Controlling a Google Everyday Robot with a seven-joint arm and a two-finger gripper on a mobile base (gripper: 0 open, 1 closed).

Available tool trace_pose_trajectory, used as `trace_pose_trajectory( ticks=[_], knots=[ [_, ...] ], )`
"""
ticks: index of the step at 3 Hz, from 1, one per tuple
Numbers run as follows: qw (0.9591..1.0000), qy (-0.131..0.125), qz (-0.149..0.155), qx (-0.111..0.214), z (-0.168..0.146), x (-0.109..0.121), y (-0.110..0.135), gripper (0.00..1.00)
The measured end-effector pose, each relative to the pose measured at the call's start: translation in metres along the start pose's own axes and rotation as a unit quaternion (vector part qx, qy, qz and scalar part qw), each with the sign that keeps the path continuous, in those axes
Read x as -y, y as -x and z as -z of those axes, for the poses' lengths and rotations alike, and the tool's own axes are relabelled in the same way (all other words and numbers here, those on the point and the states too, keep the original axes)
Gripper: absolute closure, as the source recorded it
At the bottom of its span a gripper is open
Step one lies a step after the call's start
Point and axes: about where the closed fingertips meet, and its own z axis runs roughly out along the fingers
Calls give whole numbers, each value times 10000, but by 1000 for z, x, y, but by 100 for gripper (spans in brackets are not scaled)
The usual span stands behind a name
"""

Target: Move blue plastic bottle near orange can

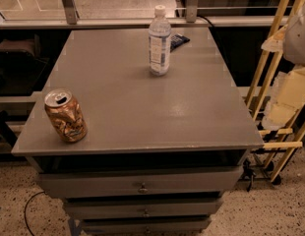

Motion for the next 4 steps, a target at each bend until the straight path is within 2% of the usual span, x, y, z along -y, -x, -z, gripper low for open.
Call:
trace_pose_trajectory(
  ticks=[1, 2, 3, 4],
  knots=[
    [9986, -136, -275, 423, -7, 18, 2, 0],
    [9919, -343, -722, 984, -18, 47, 5, 0],
    [9801, -528, -1190, 1497, -33, 82, 13, 0],
    [9775, -586, -1256, 1591, -36, 89, 16, 0]
  ],
)
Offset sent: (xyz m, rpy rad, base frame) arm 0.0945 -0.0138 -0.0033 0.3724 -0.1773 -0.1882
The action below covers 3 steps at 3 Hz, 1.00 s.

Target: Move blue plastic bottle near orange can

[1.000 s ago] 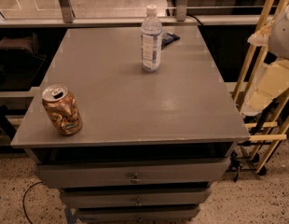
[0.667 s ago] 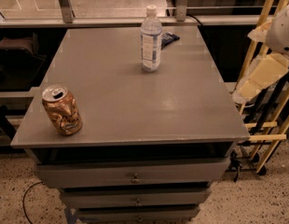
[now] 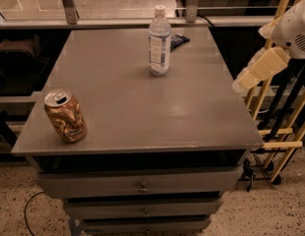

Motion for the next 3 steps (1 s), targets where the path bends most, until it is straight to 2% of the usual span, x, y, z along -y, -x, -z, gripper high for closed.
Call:
trace_pose_trajectory(
  ticks=[1, 2, 3],
  knots=[
    [9998, -63, -131, 159, -6, 1, 1, 0],
    [9974, -23, -430, 579, -47, 8, 14, 0],
    [9896, -203, -714, 1233, -94, 37, 49, 0]
  ],
)
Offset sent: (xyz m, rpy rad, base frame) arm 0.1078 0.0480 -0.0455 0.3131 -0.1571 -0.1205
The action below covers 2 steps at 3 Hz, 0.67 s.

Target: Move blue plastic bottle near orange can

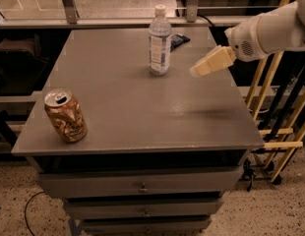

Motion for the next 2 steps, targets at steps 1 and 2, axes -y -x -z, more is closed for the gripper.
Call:
trace_pose_trajectory(
  ticks=[1, 2],
  knots=[
    [9982, 22, -78, 593, -46, 15, 34, 0],
    [9967, 204, -52, 785, -71, 15, 50, 0]
  ],
)
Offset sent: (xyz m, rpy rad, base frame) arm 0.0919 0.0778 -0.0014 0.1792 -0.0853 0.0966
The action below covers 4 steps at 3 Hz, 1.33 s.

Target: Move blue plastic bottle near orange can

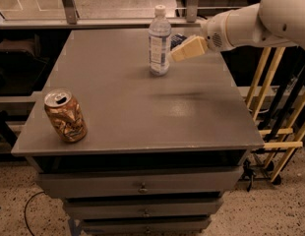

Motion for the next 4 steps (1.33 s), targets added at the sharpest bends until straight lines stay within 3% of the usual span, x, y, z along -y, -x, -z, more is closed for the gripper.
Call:
trace_pose_trajectory(
  ticks=[2, 4],
  knots=[
    [9975, 601, 3, 384, -39, -11, 17, 0],
    [9908, 1135, -29, 732, -63, -20, 30, 0]
  ],
)
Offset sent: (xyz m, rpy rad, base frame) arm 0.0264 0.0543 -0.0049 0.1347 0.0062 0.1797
